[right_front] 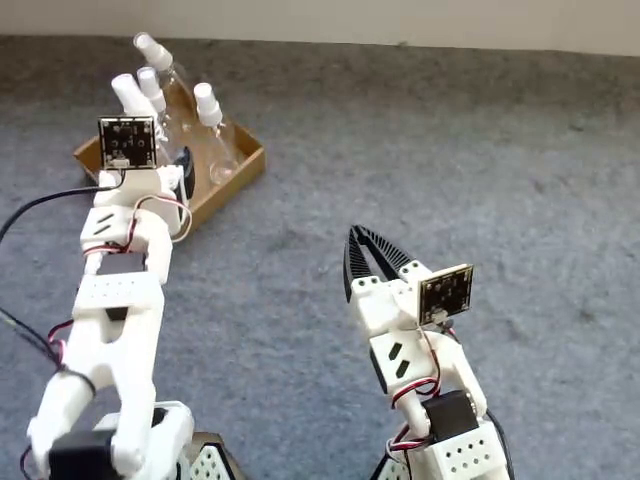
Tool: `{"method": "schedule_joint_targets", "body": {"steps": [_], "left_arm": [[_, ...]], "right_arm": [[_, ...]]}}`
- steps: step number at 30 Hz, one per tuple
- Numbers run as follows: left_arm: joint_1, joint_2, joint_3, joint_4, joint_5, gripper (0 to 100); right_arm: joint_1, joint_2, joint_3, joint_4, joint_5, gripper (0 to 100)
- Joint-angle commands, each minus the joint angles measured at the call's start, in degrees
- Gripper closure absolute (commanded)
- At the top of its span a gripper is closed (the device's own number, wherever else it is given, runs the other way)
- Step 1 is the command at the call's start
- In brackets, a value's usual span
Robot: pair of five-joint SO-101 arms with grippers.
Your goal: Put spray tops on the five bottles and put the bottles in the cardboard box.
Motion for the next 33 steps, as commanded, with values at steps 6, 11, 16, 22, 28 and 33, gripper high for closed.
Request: {"method": "schedule_joint_targets", "body": {"steps": [6,11,16,22,28,33], "left_arm": [[-1.8,10.59,-3.91,-16.62,-0.18,96],[-2.59,16.04,-3.82,-24.0,-0.18,96],[-2.59,20.09,-3.82,-28.92,-0.18,96],[-2.59,24.57,-3.82,-32.79,-0.18,96],[-2.51,29.41,-3.91,-38.68,-0.18,96],[-2.42,34.51,-4.0,-44.92,-0.18,96]], "right_arm": [[0.75,-0.04,8.75,-1.27,0.53,99.1],[0.75,-0.04,8.75,-1.27,0.53,99.1],[0.75,-0.04,8.75,-1.27,0.53,99.1],[0.75,-0.04,8.75,-1.27,0.53,99.1],[0.75,-0.04,8.75,-1.27,0.44,99.1],[0.75,-0.04,8.75,-1.27,0.35,99.1]]}}
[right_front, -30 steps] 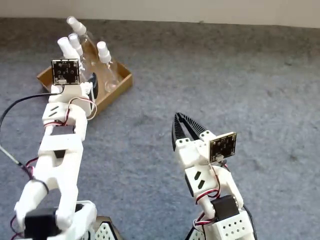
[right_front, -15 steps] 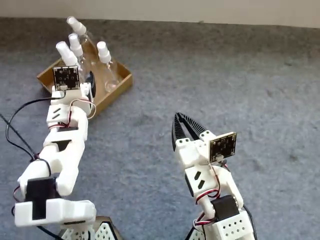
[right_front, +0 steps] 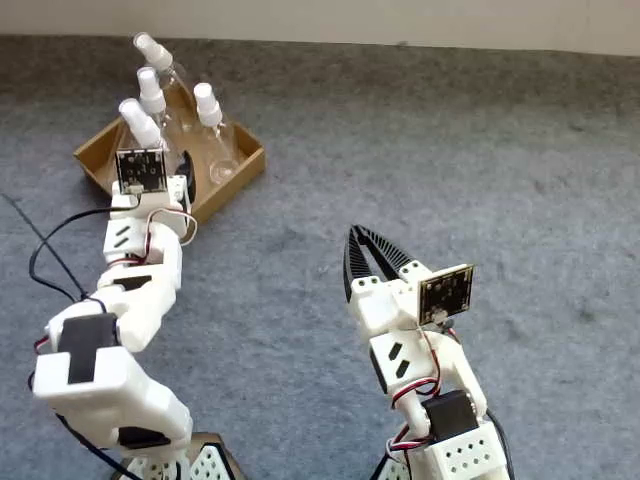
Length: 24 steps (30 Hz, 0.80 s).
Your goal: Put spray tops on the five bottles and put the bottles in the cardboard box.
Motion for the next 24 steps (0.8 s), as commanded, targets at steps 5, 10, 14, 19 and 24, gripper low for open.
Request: {"method": "schedule_joint_targets", "body": {"steps": [5,10,14,19,24], "left_arm": [[-0.48,4.79,-4.09,-8.18,-0.18,96],[-0.48,6.81,-4.09,-10.11,-0.18,96],[-0.4,8.13,-4.0,-10.37,-0.26,93],[-0.48,8.92,-3.65,-10.11,-0.26,88],[-0.48,8.92,-3.56,-10.11,-0.18,87]], "right_arm": [[0.75,0.04,8.75,-1.27,0.35,99.1],[0.75,0.04,8.75,-1.27,0.35,99.1],[0.75,0.04,8.75,-1.27,0.35,99.1],[0.75,0.04,8.75,-1.27,0.35,99.1],[0.75,0.04,8.75,-1.27,0.44,99.1]]}}
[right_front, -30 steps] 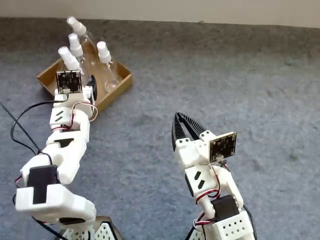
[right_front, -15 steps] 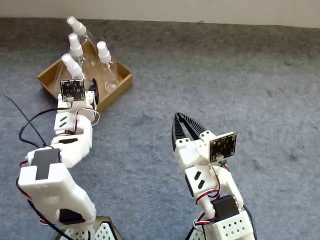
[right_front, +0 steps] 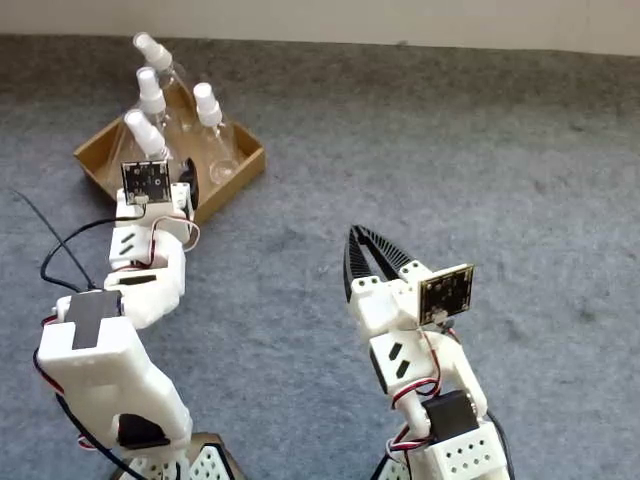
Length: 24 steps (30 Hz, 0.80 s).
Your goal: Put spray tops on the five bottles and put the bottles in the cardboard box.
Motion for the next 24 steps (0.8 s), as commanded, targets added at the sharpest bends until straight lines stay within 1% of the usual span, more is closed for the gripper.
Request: {"method": "schedule_joint_targets", "body": {"steps": [1,15,21,24], "left_arm": [[-0.48,-0.48,-2.24,-1.41,-0.18,87],[-0.57,-0.92,-2.07,-1.32,-0.53,87],[-0.84,-1.01,0.04,-1.32,-0.53,79],[-0.92,-1.1,0.66,-1.32,-0.53,79]], "right_arm": [[0.75,0.04,8.75,-1.27,0.44,99.1],[0.75,0.04,8.75,-1.27,0.53,99.1],[0.75,0.04,8.75,-1.27,0.53,99.1],[0.75,0.04,8.75,-1.27,0.53,99.1]]}}
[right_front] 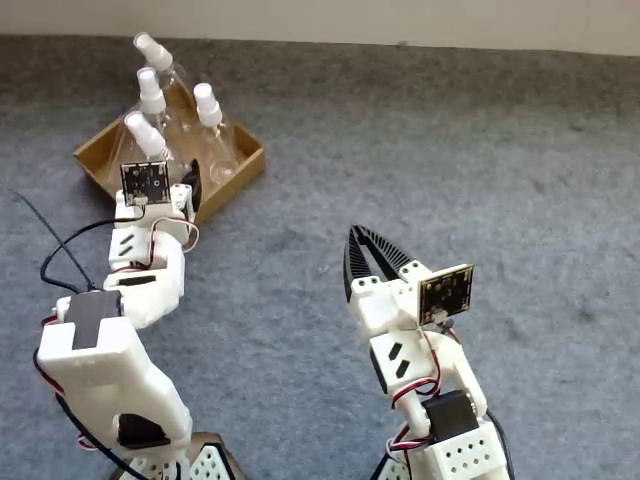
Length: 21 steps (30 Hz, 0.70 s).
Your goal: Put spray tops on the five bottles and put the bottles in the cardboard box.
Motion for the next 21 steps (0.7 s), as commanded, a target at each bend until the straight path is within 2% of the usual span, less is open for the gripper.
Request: {"method": "schedule_joint_targets", "body": {"steps": [1,15,21], "left_arm": [[-0.66,-1.1,0.48,-1.14,-0.44,79],[-0.66,-1.1,0.66,-1.05,-0.44,79],[-0.66,-1.1,0.31,3.52,-0.44,68]], "right_arm": [[0.75,0.04,8.75,-1.27,0.53,99.1],[0.75,0.04,8.75,-1.27,0.53,99.1],[0.75,0.04,8.75,-1.27,0.53,99.1]]}}
